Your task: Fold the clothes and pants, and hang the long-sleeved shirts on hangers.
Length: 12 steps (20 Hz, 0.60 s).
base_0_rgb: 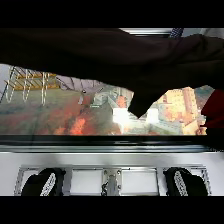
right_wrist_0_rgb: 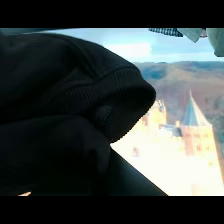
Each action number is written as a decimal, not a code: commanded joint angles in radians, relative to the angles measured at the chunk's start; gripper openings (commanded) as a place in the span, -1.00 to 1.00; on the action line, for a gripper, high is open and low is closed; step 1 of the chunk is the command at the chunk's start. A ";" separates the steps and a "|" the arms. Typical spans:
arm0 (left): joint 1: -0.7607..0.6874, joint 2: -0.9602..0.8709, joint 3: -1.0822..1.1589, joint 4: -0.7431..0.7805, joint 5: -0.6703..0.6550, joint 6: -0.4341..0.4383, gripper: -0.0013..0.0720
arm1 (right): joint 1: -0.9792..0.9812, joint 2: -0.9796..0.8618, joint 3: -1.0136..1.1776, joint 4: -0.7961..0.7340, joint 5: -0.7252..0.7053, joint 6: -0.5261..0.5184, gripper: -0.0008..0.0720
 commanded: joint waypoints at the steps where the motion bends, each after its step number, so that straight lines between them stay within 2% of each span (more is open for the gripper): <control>1: 0.062 0.086 -0.058 0.001 0.032 0.000 -0.91 | 0.000 0.029 0.017 -0.007 0.105 0.106 -0.91; 5: 0.056 -0.009 -0.262 -0.008 -0.011 -0.033 -0.91 | 0.001 -0.116 0.014 -0.008 0.193 0.110 -0.91; 9: -0.083 -0.241 -0.442 0.002 -0.002 -0.032 -0.91 | 0.003 -0.305 -0.042 -0.007 0.196 0.110 -0.91; 10: -0.111 -0.301 -0.470 0.002 0.010 -0.032 -0.91 | 0.003 -0.346 -0.068 -0.007 0.195 0.093 -0.86; 11: -0.134 -0.357 -0.494 0.001 0.022 -0.032 -0.91 | 0.003 -0.388 -0.098 -0.007 0.194 0.067 -0.44; 12: -0.149 -0.406 -0.503 0.002 0.027 -0.032 -0.91 | 0.000 -0.423 -0.118 -0.008 0.192 0.042 0.36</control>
